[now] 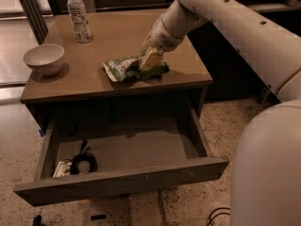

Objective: Place green jalapeno chip bag into top drawer

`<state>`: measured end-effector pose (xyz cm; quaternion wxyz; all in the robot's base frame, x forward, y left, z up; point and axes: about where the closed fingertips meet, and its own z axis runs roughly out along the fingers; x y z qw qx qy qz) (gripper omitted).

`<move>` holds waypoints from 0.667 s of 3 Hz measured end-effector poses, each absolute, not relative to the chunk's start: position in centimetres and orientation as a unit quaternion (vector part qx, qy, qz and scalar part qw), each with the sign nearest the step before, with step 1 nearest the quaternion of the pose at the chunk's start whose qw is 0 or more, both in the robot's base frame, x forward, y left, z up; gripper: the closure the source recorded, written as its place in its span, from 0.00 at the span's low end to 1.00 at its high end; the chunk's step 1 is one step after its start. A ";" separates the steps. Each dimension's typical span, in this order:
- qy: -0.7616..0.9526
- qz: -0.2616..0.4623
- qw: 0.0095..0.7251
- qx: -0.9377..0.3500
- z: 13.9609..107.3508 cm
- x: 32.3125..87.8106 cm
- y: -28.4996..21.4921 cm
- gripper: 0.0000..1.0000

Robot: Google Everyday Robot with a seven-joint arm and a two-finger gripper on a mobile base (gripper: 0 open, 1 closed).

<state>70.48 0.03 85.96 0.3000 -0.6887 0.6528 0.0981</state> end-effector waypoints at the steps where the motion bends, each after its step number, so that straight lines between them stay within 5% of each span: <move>1: 0.653 0.098 0.300 -0.689 86.0 70.5 0.0 0.73; 2: 0.653 0.098 0.300 -0.689 85.9 70.5 0.0 0.96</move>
Offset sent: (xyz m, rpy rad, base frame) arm 0.0000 0.0000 0.0000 0.0000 0.0001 0.0000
